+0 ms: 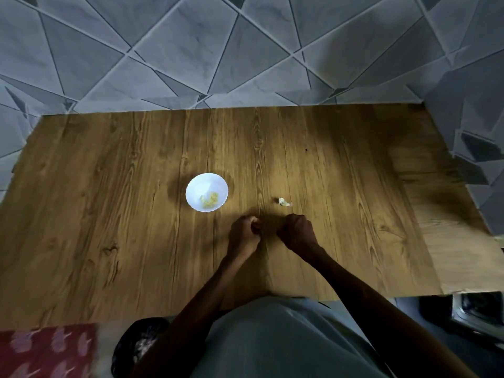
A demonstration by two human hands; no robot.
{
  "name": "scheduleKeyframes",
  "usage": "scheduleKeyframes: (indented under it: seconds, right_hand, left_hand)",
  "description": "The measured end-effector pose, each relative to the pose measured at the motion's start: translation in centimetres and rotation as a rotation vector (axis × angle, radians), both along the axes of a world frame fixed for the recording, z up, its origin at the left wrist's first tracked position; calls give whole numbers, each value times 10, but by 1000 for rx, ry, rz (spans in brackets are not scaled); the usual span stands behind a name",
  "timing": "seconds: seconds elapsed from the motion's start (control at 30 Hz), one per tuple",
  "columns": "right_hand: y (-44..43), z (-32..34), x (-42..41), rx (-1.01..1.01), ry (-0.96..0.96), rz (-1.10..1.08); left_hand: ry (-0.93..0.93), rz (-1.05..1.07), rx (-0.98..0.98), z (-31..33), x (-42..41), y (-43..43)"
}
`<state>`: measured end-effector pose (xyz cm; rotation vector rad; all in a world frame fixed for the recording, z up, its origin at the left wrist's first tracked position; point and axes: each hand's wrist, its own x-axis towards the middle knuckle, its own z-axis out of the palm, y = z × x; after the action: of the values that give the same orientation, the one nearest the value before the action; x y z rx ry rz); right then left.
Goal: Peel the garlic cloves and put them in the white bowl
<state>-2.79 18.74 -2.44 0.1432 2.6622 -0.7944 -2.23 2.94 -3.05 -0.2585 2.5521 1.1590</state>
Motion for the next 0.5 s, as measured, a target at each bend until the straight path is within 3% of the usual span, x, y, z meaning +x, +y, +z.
scheduleKeyframes:
  seconds: [0.13,0.2,0.37,0.5]
  right_hand:
    - [0,-1,-3,28,-7,7]
    - [4,3,-4,-68,-30,5]
    - [10,14,9,-532,-82,-138]
    - [7,22,12,-657,-138,-229]
  left_hand:
    - [-21,-75,-29,5,-1,-2]
    - [-47,-93,20,8,0,0]
    - [-143,51,300,9,4,3]
    - [-212,169,598,17,6,-2]
